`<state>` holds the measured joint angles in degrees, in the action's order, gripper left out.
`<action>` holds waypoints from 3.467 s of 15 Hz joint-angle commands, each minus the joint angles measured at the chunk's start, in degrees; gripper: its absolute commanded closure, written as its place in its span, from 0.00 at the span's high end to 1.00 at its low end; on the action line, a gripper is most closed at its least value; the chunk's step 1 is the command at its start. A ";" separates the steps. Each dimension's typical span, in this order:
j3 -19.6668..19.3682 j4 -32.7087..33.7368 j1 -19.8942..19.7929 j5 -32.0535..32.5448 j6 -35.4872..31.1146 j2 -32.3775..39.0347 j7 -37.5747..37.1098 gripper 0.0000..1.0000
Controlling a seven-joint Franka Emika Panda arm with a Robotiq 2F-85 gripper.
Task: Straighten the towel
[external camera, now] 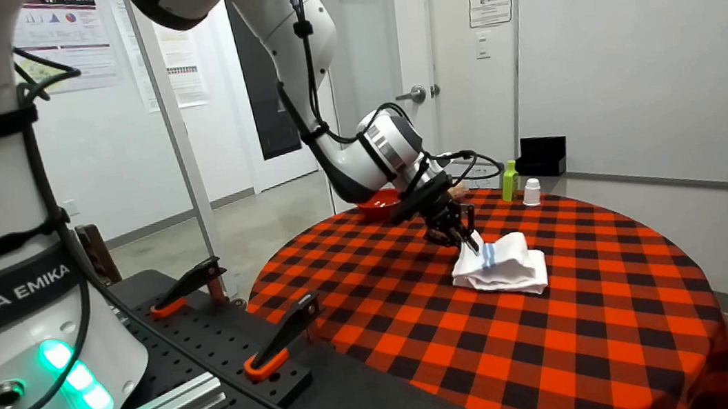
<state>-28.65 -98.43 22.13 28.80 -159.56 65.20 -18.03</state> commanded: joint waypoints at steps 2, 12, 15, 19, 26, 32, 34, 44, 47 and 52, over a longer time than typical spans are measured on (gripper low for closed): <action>-1.64 0.21 1.56 -0.32 -0.85 0.63 -0.90 0.45; -2.52 -0.01 1.90 -0.40 -0.92 0.12 -1.30 1.00; -3.37 -0.15 1.95 -0.56 -1.28 -0.44 -2.19 0.99; -5.04 -0.40 2.27 -0.52 -1.63 -0.82 -3.64 0.98; -6.63 -1.22 2.82 -0.85 -2.54 -1.44 -4.48 0.91; -3.21 -1.41 0.83 -2.39 -1.94 -2.30 -2.46 0.90; -1.46 -1.20 0.23 -3.95 -1.05 -2.12 -2.92 0.87; -1.40 -1.11 0.74 -11.52 -0.86 -1.60 -8.16 0.68; -3.10 -2.44 1.99 -11.64 -1.94 -2.61 -9.89 0.53; -4.02 -5.20 3.44 -11.48 -3.36 -6.88 -10.82 0.09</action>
<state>-31.34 -99.69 23.45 18.28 -160.88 62.12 -28.16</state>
